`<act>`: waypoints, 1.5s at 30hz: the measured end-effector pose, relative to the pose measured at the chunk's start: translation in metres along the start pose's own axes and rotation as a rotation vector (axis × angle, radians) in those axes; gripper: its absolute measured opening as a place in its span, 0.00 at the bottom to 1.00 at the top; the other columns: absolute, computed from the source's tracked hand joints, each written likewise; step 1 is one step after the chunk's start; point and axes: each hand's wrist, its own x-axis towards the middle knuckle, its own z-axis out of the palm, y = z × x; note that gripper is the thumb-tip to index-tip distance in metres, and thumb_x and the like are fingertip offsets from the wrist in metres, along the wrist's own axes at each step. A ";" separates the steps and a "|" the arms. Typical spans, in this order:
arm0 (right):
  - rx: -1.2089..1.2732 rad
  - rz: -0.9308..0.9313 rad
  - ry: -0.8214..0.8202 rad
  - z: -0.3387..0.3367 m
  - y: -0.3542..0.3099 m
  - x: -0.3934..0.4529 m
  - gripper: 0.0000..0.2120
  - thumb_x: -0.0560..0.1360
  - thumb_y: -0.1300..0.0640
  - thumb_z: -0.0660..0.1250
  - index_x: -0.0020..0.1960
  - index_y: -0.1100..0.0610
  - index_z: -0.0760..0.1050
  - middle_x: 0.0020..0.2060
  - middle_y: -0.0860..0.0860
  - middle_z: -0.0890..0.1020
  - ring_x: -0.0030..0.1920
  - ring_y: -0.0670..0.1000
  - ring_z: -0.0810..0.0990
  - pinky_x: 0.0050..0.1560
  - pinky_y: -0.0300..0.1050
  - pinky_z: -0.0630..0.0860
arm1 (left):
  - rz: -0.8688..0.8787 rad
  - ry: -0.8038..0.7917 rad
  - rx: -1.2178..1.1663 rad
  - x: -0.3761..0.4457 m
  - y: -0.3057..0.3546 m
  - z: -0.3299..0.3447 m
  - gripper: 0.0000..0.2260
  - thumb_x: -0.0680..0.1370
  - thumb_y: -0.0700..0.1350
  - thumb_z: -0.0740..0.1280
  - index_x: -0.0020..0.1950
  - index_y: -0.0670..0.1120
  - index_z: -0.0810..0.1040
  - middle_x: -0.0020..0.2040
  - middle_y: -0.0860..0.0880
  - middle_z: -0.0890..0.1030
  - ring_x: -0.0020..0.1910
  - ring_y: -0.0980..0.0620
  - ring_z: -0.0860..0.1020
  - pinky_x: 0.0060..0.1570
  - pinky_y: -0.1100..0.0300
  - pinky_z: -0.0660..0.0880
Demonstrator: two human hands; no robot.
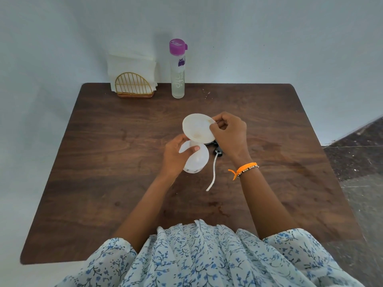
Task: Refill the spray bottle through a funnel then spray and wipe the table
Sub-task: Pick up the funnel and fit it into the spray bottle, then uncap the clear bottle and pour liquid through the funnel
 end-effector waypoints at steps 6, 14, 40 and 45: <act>-0.059 -0.060 0.012 0.007 -0.001 -0.007 0.05 0.71 0.64 0.65 0.44 0.60 0.79 0.34 0.50 0.80 0.36 0.48 0.78 0.35 0.37 0.75 | 0.031 -0.014 -0.045 0.000 0.001 0.000 0.13 0.72 0.37 0.71 0.47 0.56 0.80 0.49 0.54 0.82 0.53 0.52 0.80 0.52 0.52 0.77; -0.110 -0.142 0.025 0.006 -0.003 -0.011 0.09 0.73 0.63 0.65 0.52 0.62 0.80 0.46 0.56 0.84 0.42 0.46 0.76 0.40 0.25 0.67 | 0.006 0.012 -0.020 0.000 -0.002 0.000 0.13 0.72 0.38 0.72 0.56 0.45 0.79 0.55 0.45 0.82 0.54 0.46 0.79 0.53 0.49 0.78; 0.375 0.244 -0.239 0.017 0.030 0.053 0.15 0.80 0.51 0.58 0.47 0.57 0.81 0.34 0.50 0.79 0.34 0.46 0.73 0.36 0.40 0.71 | -0.095 0.152 -0.092 0.020 -0.003 -0.025 0.13 0.75 0.34 0.64 0.50 0.52 0.78 0.47 0.56 0.81 0.46 0.65 0.79 0.48 0.70 0.75; 0.092 0.047 -0.419 0.060 0.031 0.123 0.08 0.75 0.57 0.66 0.54 0.54 0.77 0.42 0.45 0.78 0.42 0.42 0.75 0.49 0.41 0.72 | -0.107 0.148 -0.083 0.061 0.005 -0.025 0.11 0.77 0.36 0.64 0.51 0.52 0.77 0.49 0.53 0.81 0.50 0.59 0.78 0.49 0.69 0.74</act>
